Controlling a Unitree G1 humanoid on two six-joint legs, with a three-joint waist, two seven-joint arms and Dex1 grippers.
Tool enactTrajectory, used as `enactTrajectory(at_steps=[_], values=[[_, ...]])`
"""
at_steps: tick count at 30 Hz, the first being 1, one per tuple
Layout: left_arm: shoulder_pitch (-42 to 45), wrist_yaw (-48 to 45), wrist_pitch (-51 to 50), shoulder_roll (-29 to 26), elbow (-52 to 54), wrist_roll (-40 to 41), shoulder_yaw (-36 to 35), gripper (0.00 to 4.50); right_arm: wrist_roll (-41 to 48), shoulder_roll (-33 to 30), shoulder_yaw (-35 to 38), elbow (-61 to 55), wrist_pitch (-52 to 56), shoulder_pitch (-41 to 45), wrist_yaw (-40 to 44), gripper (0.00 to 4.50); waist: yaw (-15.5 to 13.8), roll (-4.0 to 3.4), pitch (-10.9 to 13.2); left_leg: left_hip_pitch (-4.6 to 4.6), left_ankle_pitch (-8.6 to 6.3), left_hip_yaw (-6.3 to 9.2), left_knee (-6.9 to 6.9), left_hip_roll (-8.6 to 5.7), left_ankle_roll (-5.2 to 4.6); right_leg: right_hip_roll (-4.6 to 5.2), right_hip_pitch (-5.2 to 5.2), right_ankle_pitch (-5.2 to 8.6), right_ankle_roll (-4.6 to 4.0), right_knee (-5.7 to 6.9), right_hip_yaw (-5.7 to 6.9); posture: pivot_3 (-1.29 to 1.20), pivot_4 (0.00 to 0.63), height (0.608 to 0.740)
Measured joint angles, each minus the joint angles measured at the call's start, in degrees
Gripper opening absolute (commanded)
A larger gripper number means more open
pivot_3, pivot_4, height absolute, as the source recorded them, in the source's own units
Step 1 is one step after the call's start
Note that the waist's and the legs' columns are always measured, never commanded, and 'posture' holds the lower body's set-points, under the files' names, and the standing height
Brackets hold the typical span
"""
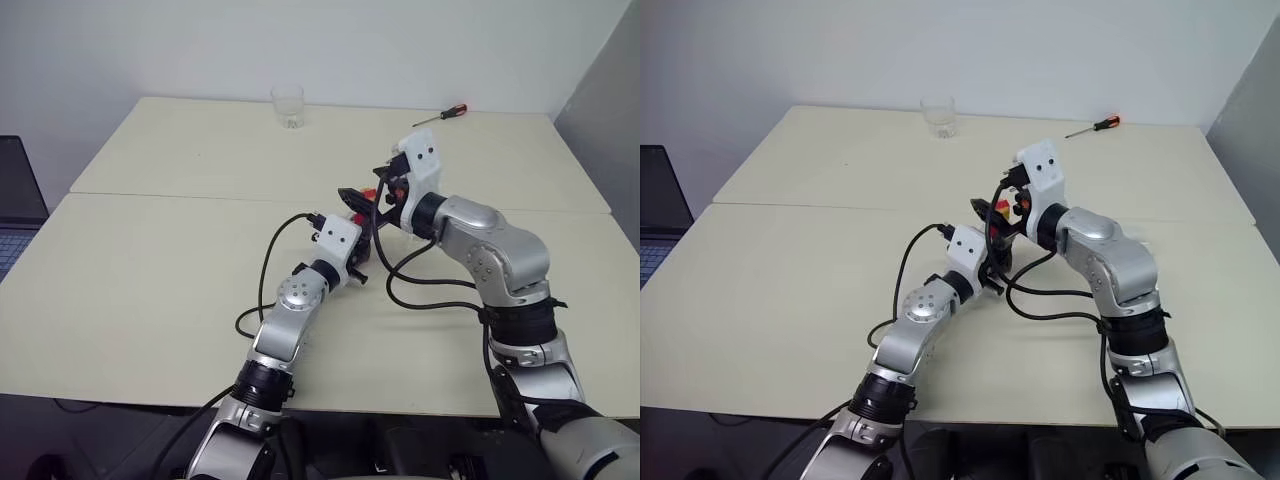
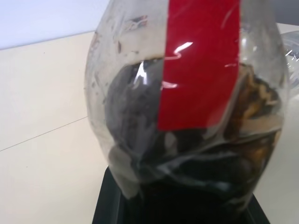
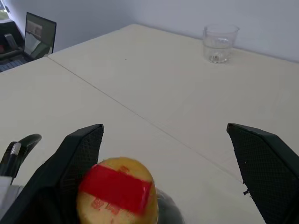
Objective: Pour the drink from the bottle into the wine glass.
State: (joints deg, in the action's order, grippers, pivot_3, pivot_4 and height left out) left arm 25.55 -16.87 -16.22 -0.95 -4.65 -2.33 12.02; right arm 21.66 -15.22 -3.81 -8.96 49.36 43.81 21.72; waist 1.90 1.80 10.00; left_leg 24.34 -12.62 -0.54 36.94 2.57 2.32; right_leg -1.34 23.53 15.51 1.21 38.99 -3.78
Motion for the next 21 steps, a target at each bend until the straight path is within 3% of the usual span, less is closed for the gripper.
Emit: enactTrajectory(at_steps=[21], values=[[-0.05,-0.06,0.00,-0.30,-0.03,0.04,-0.16,0.75,4.73,-5.03,3.92,-9.21,4.82,-4.81,1.49,4.50,-0.07,0.00,0.00,0.01,0.00,0.02,0.01,-0.02,0.00,0.00,0.00,0.01,0.01,0.00,0.00,0.00,0.150,0.740]])
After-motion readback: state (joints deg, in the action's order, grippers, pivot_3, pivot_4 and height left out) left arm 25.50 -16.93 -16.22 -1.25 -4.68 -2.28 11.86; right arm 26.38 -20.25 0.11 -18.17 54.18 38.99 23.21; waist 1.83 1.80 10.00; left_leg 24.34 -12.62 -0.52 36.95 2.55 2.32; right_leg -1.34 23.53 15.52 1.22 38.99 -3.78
